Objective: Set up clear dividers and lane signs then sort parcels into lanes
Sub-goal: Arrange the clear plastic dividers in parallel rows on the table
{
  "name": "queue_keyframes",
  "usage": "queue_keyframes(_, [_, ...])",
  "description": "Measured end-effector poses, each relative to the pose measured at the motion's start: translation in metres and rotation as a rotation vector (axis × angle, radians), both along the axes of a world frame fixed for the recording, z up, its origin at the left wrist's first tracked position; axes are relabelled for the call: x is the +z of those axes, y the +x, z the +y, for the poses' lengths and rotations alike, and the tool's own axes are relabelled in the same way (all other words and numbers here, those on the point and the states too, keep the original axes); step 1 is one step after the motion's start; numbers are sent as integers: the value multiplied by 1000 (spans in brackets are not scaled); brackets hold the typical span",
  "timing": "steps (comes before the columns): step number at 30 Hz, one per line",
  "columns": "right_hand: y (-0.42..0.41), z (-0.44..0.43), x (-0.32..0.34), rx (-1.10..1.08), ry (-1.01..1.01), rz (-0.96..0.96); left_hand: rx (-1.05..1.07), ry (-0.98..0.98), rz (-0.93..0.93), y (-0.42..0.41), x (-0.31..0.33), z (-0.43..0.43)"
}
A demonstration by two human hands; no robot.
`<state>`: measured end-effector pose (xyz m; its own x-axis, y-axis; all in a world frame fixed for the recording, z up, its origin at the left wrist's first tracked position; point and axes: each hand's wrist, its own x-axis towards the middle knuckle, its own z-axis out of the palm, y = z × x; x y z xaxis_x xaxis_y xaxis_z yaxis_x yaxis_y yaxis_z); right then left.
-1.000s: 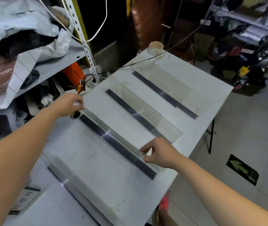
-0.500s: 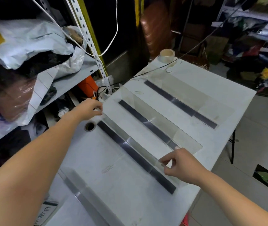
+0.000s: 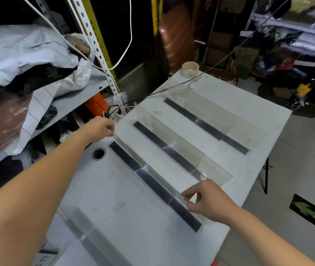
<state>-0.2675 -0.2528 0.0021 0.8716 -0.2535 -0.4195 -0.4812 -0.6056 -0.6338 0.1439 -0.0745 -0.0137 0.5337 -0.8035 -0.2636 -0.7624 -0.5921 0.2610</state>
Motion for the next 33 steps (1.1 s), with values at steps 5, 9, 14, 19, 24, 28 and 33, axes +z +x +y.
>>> queue_keyframes(5, [-5, 7, -6, 31, 73, -37, 2, -5, 14, -3, -1, 9])
queue_keyframes(9, [-5, 13, -9, 11, 77, -23, 17, -22, 21, -7, -1, 18])
queue_keyframes(14, [-4, 21, -3, 30, 65, 20, 19, -41, 6, -9, -1, 26])
queue_keyframes(19, [-6, 27, -2, 32, 40, 18, -18, -45, -6, -10, 3, 31])
queue_keyframes(24, [-8, 32, -6, 22, 38, 4, -1, -61, -18, -14, -3, 39])
queue_keyframes(28, [-10, 34, -15, 9, 6, 20, 5, -102, -36, -14, -5, 39])
queue_keyframes(33, [-10, 37, -13, 14, 1, 4, 20, -105, -38, -15, -6, 40])
